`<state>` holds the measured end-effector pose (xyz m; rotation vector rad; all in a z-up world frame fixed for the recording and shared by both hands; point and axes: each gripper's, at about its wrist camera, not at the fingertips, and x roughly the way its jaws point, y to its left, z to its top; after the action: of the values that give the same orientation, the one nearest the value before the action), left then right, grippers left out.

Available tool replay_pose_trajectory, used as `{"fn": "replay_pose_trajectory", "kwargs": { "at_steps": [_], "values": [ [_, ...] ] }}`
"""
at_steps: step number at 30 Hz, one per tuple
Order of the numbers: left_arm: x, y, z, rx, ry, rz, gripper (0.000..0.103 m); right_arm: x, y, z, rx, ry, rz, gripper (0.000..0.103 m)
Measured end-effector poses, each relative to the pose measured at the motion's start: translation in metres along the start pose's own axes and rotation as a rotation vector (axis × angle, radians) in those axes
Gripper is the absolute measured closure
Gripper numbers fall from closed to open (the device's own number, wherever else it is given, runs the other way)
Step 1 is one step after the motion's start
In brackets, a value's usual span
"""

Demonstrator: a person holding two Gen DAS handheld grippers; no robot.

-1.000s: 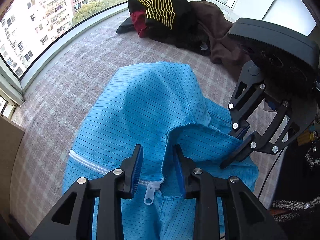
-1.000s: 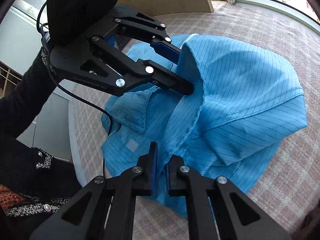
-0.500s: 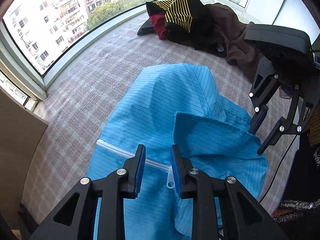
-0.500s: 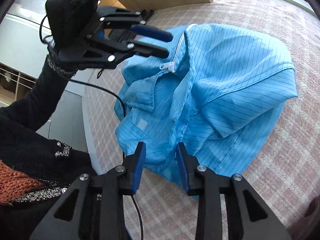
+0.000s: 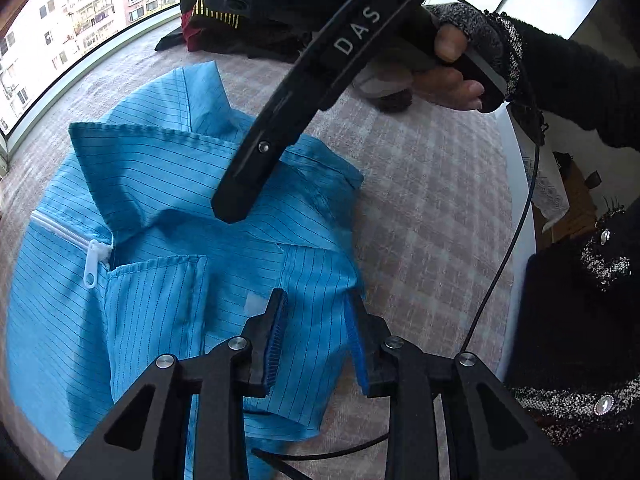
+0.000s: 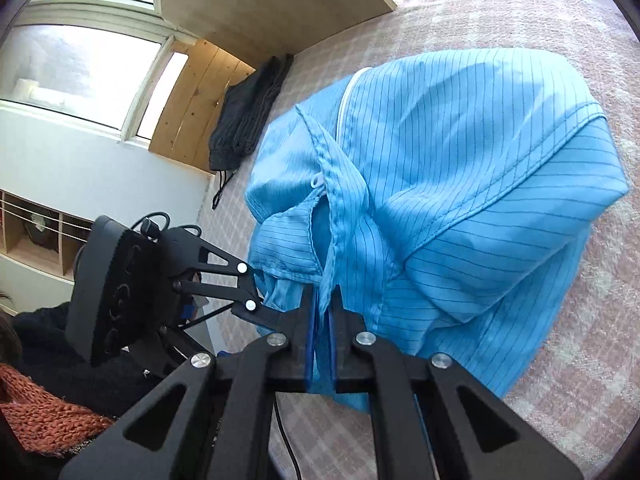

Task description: Fold clothes

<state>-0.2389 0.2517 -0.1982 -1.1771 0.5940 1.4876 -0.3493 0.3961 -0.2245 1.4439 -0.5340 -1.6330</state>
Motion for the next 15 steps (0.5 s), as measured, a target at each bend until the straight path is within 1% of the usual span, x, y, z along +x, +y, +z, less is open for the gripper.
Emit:
{"fn": "replay_pose_trajectory", "kwargs": {
  "at_steps": [2, 3, 4, 5, 6, 7, 8, 9, 10, 11, 13, 15],
  "values": [
    [-0.009, -0.002, 0.000, -0.028, -0.039, -0.001, 0.075, -0.005, -0.002, 0.003, 0.015, -0.035, 0.018, 0.098],
    [-0.014, -0.003, 0.001, -0.049, -0.062, -0.007, 0.072, -0.007, -0.003, 0.004, 0.023, -0.045, 0.019, 0.098],
    [-0.019, -0.004, 0.002, -0.069, -0.086, -0.013, 0.061, -0.008, -0.004, 0.006, 0.028, -0.048, 0.007, 0.098],
    [-0.022, -0.003, 0.002, -0.086, -0.105, -0.014, 0.057, -0.008, -0.006, 0.007, 0.034, -0.049, -0.004, 0.098],
    [-0.019, -0.003, 0.004, -0.095, -0.109, -0.005, 0.056, -0.005, -0.007, 0.007, 0.042, -0.047, -0.006, 0.098],
    [-0.016, -0.003, 0.006, -0.103, -0.111, 0.005, 0.057, -0.004, -0.008, 0.008, 0.050, -0.046, -0.003, 0.098],
    [-0.010, -0.001, 0.008, -0.110, -0.094, 0.007, 0.060, -0.005, -0.004, 0.009, 0.055, -0.049, -0.004, 0.098],
    [-0.003, 0.000, 0.009, -0.117, -0.076, 0.009, 0.075, -0.007, -0.005, 0.008, 0.061, -0.051, -0.001, 0.098],
    [0.003, 0.001, 0.010, -0.109, -0.062, 0.013, 0.099, -0.006, -0.005, 0.008, 0.064, -0.055, 0.003, 0.098],
    [0.003, 0.001, 0.007, -0.093, -0.062, 0.033, 0.103, -0.008, -0.005, 0.008, 0.061, -0.058, -0.012, 0.098],
    [-0.002, 0.003, 0.004, -0.096, -0.067, 0.023, 0.102, -0.013, -0.006, 0.008, 0.054, -0.063, -0.047, 0.098],
    [-0.016, 0.006, 0.000, -0.113, -0.108, 0.010, 0.103, -0.017, -0.010, 0.008, 0.043, -0.048, -0.144, 0.098]
  ]
}}
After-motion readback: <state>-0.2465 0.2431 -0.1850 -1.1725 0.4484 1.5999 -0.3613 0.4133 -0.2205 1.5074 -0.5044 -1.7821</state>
